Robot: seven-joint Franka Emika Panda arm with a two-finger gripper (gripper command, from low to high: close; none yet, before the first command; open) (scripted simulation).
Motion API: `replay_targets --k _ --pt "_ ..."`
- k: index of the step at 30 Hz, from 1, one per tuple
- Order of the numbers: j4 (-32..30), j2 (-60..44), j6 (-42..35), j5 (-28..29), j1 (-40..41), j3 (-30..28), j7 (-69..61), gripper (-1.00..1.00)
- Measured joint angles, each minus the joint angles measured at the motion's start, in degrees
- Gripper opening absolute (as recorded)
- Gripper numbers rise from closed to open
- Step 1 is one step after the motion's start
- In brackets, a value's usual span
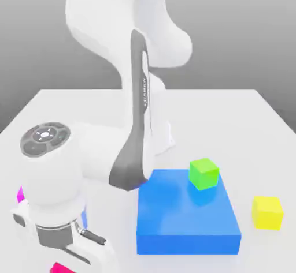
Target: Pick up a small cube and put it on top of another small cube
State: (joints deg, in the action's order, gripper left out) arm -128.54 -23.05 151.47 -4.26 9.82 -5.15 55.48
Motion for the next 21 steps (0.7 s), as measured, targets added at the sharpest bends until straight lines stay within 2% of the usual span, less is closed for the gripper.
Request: replay_targets --k 8,11,13,15,18,19,21 --pt "-13.7 14.72 -1.07 1.92 4.32 -12.32 17.77 -1.0" --pt "-19.27 20.46 -1.02 4.19 9.66 -15.68 26.22 -1.0" --pt "-22.82 23.94 -0.8 5.53 14.61 -16.79 31.54 -1.0" --pt "-24.02 22.47 1.75 3.78 19.76 -15.48 31.86 -1.0" --pt "-24.2 16.95 7.15 -0.71 18.32 -11.37 29.11 -1.0" --pt "-24.15 14.94 9.01 -2.35 18.81 -10.33 27.95 1.0" --pt "-24.15 14.94 9.01 -2.35 18.81 -10.33 27.95 1.0"
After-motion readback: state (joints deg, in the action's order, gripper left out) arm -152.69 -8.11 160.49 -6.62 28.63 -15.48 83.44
